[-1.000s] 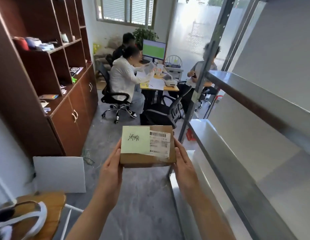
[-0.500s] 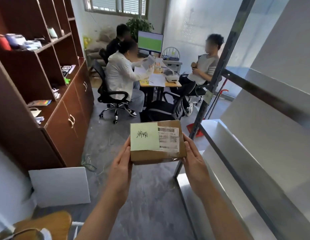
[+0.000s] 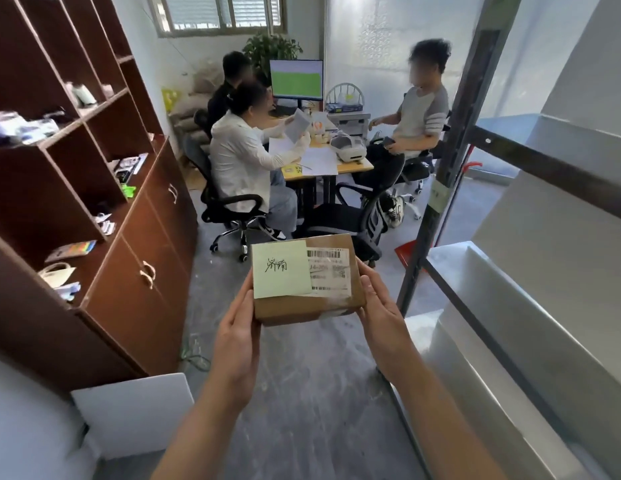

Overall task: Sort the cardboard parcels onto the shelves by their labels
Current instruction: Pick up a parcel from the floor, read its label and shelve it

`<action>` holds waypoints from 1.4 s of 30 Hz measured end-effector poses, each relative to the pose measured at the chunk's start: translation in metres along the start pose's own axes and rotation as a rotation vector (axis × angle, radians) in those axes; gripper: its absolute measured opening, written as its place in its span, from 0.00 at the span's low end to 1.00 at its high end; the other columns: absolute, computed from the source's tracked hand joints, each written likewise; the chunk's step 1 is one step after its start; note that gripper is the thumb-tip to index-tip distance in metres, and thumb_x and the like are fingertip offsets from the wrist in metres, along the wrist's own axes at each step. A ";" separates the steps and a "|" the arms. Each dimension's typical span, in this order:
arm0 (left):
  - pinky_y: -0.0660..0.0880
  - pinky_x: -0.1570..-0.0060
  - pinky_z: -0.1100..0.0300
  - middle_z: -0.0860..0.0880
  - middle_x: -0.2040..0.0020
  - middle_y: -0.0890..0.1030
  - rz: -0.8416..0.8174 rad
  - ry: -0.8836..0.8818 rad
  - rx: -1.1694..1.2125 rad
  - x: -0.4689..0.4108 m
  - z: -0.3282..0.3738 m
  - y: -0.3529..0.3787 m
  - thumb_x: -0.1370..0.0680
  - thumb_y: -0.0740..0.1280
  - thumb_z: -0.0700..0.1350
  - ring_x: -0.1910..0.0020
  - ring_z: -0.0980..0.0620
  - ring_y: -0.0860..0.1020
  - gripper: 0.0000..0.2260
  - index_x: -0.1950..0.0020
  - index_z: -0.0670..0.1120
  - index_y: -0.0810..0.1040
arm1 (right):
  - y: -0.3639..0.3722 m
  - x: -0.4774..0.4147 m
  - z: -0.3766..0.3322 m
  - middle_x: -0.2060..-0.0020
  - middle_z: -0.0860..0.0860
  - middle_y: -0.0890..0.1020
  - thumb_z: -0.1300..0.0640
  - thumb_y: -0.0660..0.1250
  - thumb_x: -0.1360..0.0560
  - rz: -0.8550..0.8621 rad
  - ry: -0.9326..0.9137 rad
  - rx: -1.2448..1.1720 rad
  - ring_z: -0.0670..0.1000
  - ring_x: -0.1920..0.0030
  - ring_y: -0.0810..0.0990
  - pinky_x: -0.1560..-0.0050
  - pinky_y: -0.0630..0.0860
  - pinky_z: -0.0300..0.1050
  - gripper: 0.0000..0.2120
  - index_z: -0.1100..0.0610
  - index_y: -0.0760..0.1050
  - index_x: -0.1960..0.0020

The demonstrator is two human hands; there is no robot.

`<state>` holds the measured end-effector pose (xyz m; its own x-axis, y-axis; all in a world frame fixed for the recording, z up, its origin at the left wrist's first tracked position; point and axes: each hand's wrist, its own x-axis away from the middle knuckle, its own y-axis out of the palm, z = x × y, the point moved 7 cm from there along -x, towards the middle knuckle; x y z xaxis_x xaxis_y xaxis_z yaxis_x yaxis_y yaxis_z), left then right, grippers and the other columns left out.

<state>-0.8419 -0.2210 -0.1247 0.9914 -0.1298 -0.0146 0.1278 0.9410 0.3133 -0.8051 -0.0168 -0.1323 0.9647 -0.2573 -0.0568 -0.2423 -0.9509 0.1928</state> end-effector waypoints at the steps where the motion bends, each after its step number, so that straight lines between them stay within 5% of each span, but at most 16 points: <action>1: 0.70 0.34 0.62 0.56 0.32 0.82 -0.001 -0.003 -0.005 -0.012 0.000 0.006 0.14 0.55 0.43 0.31 0.60 0.76 0.18 0.25 0.49 0.73 | -0.005 -0.011 0.001 0.36 0.46 0.81 0.51 0.51 0.14 0.007 0.007 -0.008 0.46 0.34 0.78 0.30 0.72 0.49 0.19 0.43 0.69 0.27; 18: 0.78 0.49 0.72 0.56 0.37 0.85 -0.119 -0.112 -0.027 -0.170 -0.062 0.104 0.14 0.57 0.42 0.38 0.61 0.81 0.17 0.26 0.48 0.74 | -0.104 -0.145 0.024 0.36 0.44 0.81 0.49 0.54 0.15 0.231 0.082 0.014 0.46 0.34 0.79 0.29 0.72 0.52 0.17 0.38 0.73 0.31; 28: 0.76 0.36 0.64 0.53 0.34 0.83 -0.368 -0.256 0.018 -0.239 -0.117 0.170 0.14 0.56 0.42 0.33 0.57 0.79 0.18 0.25 0.46 0.73 | -0.162 -0.163 0.009 0.39 0.42 0.83 0.49 0.55 0.16 0.529 0.049 0.090 0.43 0.36 0.80 0.36 0.76 0.40 0.16 0.40 0.75 0.32; 34: 0.61 0.22 0.43 0.55 0.32 0.81 -0.610 -0.303 -0.105 -0.305 -0.138 0.195 0.15 0.57 0.43 0.23 0.49 0.69 0.17 0.27 0.54 0.76 | -0.168 -0.186 0.019 0.37 0.42 0.82 0.48 0.54 0.16 0.701 0.037 0.118 0.44 0.34 0.78 0.33 0.74 0.43 0.16 0.39 0.73 0.32; 42: 0.66 0.24 0.48 0.52 0.30 0.80 -0.820 -0.446 -0.038 -0.360 -0.151 0.220 0.14 0.55 0.43 0.29 0.55 0.76 0.18 0.24 0.48 0.72 | -0.157 -0.214 0.022 0.37 0.49 0.82 0.55 0.55 0.15 0.906 0.011 0.093 0.48 0.35 0.80 0.36 0.77 0.44 0.15 0.47 0.73 0.32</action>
<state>-1.1670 0.0803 -0.1940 0.4899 -0.8586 0.1514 0.7918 0.5108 0.3349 -0.9763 0.1835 -0.1722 0.4018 -0.9116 0.0873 -0.9149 -0.3956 0.0798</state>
